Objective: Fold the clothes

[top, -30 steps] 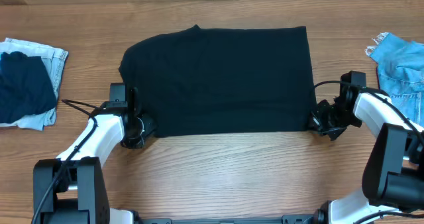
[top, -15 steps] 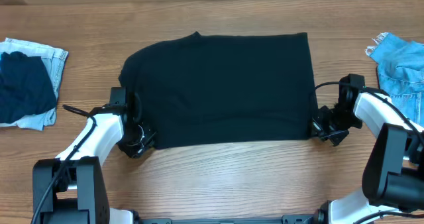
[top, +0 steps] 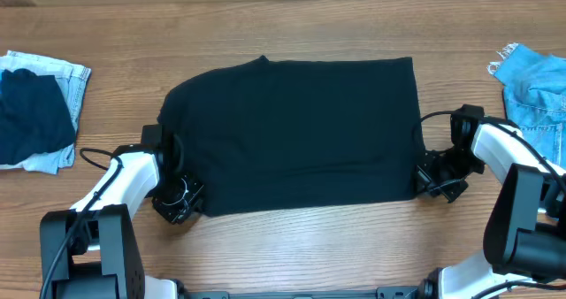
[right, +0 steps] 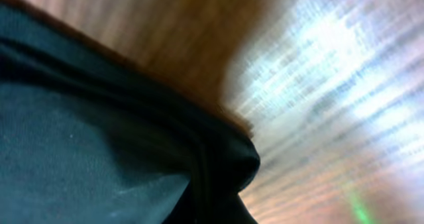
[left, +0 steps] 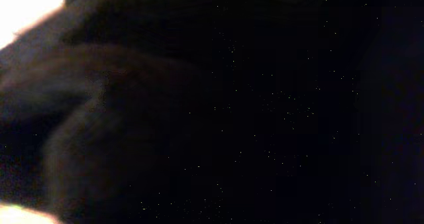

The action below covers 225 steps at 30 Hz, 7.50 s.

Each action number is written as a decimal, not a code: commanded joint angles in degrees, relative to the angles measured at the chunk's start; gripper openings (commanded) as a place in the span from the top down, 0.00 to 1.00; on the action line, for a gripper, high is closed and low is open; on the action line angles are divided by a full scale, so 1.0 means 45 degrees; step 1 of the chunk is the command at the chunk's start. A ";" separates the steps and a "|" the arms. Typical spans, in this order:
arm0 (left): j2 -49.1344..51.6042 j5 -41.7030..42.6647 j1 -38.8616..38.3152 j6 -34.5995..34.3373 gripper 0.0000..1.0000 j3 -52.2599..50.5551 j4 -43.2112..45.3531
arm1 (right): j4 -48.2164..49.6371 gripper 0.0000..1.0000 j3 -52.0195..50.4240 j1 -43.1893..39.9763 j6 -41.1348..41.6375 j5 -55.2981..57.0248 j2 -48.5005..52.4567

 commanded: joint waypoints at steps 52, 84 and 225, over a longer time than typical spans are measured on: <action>0.7155 0.2929 0.1219 0.9452 0.03 1.0404 0.6756 | 0.2414 0.14 0.1783 -0.0015 -0.5435 -0.5124 -0.4677; 0.7397 0.1243 0.0214 1.2784 0.61 1.1516 0.4056 | 0.2191 0.24 0.1783 -0.0015 -0.5353 -0.5066 -0.4605; 1.0520 0.3011 -0.2793 0.8796 0.52 1.5407 -0.0491 | 0.1511 0.33 0.1783 -0.0015 -0.5348 -0.4449 -0.4609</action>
